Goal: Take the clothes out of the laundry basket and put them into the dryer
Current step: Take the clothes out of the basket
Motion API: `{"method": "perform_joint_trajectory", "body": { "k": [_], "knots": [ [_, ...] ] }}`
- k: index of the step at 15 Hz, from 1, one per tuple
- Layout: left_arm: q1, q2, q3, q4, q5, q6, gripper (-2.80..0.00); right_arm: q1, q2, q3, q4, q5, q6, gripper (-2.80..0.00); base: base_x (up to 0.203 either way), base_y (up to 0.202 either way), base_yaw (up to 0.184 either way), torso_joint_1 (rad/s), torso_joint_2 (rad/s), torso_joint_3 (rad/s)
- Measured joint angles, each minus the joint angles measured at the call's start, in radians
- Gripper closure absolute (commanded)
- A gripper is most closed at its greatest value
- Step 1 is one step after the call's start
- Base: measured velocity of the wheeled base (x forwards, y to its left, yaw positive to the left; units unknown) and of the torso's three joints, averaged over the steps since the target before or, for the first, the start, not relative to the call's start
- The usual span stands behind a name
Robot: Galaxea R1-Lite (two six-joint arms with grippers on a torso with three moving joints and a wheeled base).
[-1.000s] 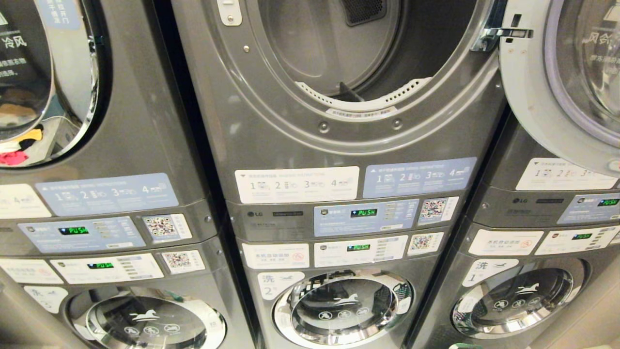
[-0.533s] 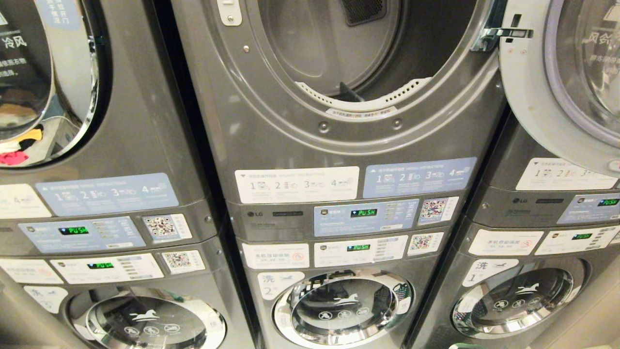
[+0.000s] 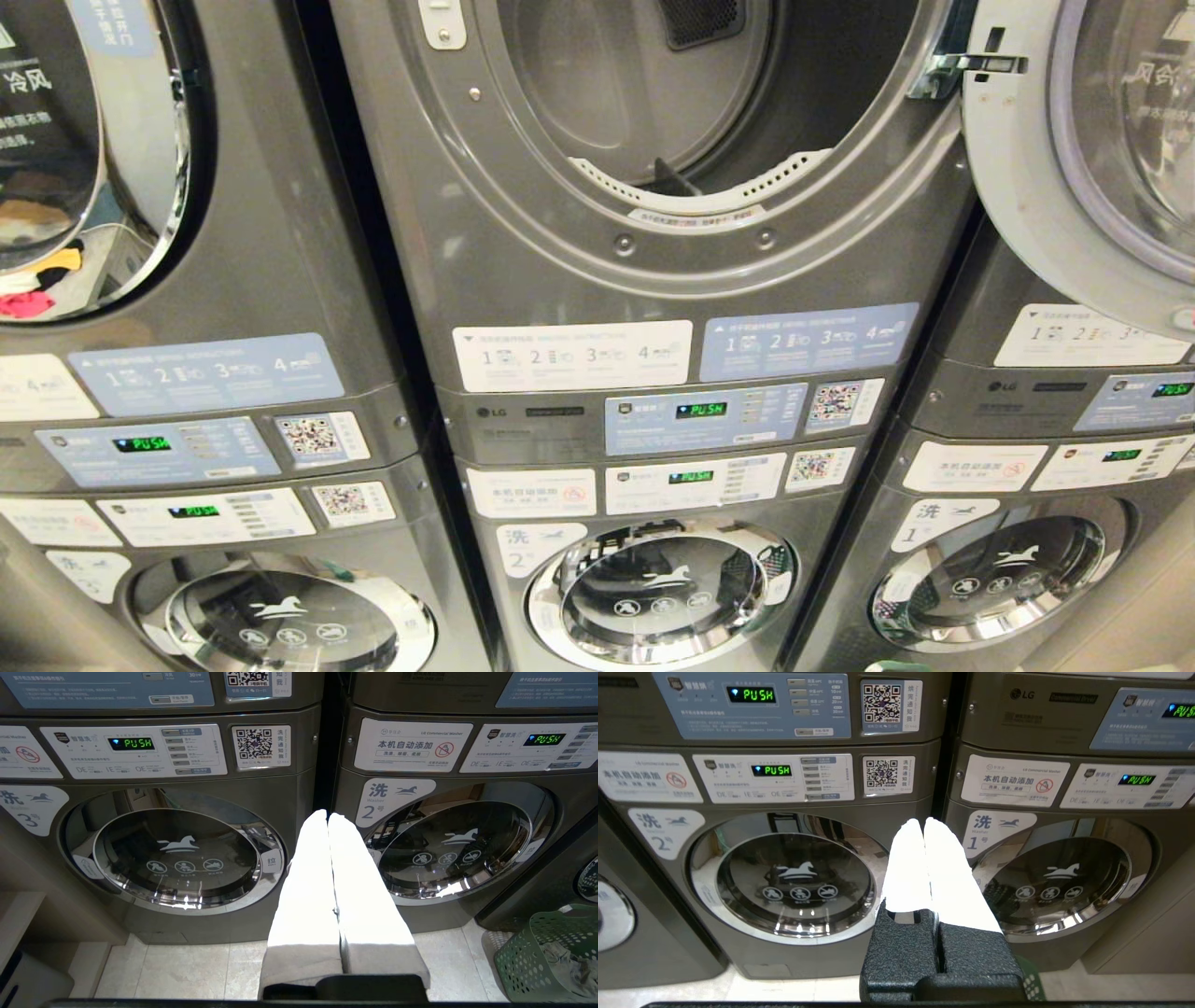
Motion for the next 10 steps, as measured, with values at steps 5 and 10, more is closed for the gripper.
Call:
{"method": "perform_joint_trajectory", "body": {
  "k": [5,10],
  "knots": [
    [0.0,0.0,0.0,0.0,0.0,0.0,0.0,0.0,0.0,0.0,-0.003,-0.012,0.029,0.0,0.0,0.0,0.0,0.0,0.0,0.0],
    [0.0,0.0,0.0,0.0,0.0,0.0,0.0,0.0,0.0,0.0,-0.002,-0.015,0.022,0.0,0.0,0.0,0.0,0.0,0.0,0.0]
  ]
}}
